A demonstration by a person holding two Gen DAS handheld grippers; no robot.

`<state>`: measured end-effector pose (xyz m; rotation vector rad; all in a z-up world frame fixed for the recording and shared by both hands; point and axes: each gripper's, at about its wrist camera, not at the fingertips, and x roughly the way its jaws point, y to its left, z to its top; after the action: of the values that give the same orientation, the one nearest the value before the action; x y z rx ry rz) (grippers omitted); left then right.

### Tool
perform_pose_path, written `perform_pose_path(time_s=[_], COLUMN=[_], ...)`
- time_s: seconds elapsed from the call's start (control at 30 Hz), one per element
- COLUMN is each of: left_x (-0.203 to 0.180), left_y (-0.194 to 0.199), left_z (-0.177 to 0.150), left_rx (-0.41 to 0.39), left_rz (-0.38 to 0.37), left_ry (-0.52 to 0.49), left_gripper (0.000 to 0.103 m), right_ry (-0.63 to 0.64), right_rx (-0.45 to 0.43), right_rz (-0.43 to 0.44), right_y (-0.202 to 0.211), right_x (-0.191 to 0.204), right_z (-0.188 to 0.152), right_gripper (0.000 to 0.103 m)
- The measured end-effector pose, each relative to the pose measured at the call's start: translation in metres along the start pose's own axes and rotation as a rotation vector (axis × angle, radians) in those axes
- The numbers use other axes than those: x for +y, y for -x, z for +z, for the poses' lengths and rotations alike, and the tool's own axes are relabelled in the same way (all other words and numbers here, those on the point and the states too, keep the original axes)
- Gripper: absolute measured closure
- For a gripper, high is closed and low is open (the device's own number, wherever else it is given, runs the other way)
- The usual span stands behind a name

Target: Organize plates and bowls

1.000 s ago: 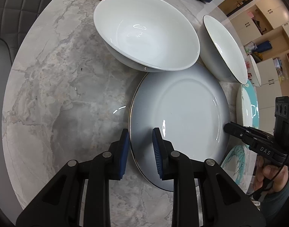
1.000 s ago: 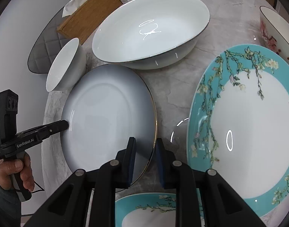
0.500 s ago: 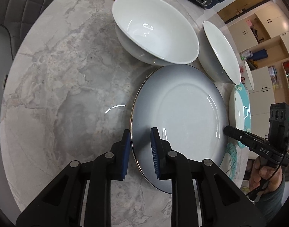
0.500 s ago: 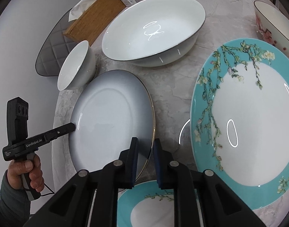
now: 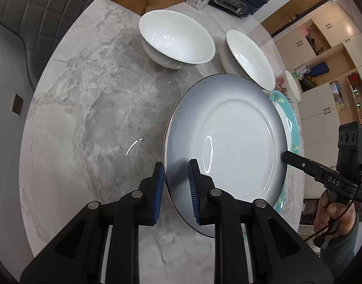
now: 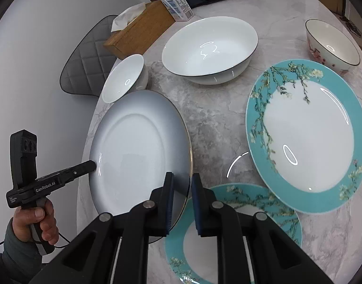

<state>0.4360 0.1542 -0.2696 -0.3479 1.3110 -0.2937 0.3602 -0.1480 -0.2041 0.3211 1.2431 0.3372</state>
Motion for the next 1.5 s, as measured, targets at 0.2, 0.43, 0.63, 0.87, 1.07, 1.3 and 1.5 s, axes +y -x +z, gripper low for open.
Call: perform_pose_path(time_s=[0.2, 0.43, 0.63, 0.87, 1.07, 1.3, 1.5], left_x=[-0.015, -0.027, -0.036, -0.054, -0.062, -0.076, -0.077], left_y=[0.033, 0.047, 0.035, 0.021, 0.009, -0.01, -0.023], left_z=[-0.045, -0.11, -0.165, -0.226, -0.269, -0.299, -0.303], left_rx=[-0.01, 0.026, 0.094, 0.109, 0.129, 0.139, 0.14], left_rz=[-0.02, -0.048, -0.038, -0.004, 0.01, 0.024, 0.028], left_ry=[-0.035, -0.072, -0.096, -0.097, -0.041, -0.036, -0.019], left_gripper=[0.085, 0.085, 0.086, 0.087, 0.087, 0.087, 0.087], right_ry=[-0.022, -0.071, -0.113, -0.126, -0.097, -0.106, -0.096], right_rx=[-0.033, -0.043, 0.007, 0.06, 0.092, 0.135, 0.133], right_rz=[0.003, -0.012, -0.034, -0.025, -0.011, -0.022, -0.02], right_y=[0.038, 0.067, 0.07, 0.06, 0.059, 0.053, 0.053], right_x=[0.014, 0.015, -0.001, -0.034, -0.051, -0.078, -0.089], right_z=[-0.052, -0.133, -0.196, -0.245, -0.275, -0.295, -0.299], right_gripper=[0.086, 0.086, 0.086, 0.086, 0.085, 0.085, 0.085])
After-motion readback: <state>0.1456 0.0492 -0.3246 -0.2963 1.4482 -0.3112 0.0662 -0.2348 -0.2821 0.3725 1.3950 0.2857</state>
